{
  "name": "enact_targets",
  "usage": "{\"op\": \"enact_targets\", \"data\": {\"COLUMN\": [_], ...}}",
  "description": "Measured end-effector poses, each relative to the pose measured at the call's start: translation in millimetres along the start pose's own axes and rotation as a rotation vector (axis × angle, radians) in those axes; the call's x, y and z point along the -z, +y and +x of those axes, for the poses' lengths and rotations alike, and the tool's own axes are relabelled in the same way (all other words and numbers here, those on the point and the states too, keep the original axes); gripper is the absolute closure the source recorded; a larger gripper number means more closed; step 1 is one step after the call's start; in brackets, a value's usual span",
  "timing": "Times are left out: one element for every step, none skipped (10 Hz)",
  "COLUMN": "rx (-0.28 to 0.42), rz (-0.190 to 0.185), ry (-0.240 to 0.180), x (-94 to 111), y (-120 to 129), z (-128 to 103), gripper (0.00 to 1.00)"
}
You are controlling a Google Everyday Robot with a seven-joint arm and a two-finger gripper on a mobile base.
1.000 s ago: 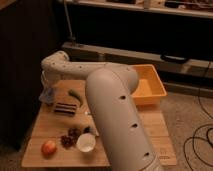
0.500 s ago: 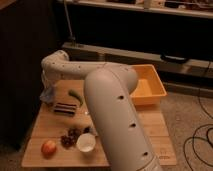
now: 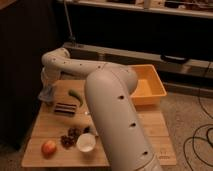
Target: Place towel in metal cup
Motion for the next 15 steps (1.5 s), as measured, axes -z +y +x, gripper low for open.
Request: {"op": "enact_targets", "data": {"rx": [0.001, 0.002, 0.001, -0.001, -0.006, -0.012, -0.017, -0.027, -0.030, -0.034, -0.047, -0.059, -0.065, -0.067, -0.070], "rz": [-0.009, -0.020, -0.026, -0.035, -0.046, -0.055, -0.067, -0.088, -0.099, -0.111, -0.142, -0.167, -0.174, -0.177, -0.179], "ry": [0.012, 0.022, 0.027, 0.033, 0.039, 0.044, 0.047, 0.052, 0.053, 0.057, 0.060, 0.060, 0.057, 0.057, 0.055], "x": [0.6, 2.2, 3.1, 3.3, 3.6, 3.6, 3.5, 2.4, 2.4, 1.2, 0.4, 0.5, 2.7, 3.5, 6.3], "y": [3.3, 6.3, 7.6, 9.1, 8.9, 7.2, 7.3, 7.3, 7.6, 8.1, 9.6, 7.9, 6.9, 7.3, 6.8], "z": [-0.2, 0.1, 1.0, 2.9, 5.4, 7.3, 8.1, 9.3, 9.2, 9.5, 8.3, 7.2, 5.3, 4.3, 2.6], "gripper": [0.63, 0.51, 0.43, 0.33, 0.23, 0.20, 0.20, 0.20, 0.20, 0.20, 0.20, 0.20, 0.20, 0.20, 0.20]}}
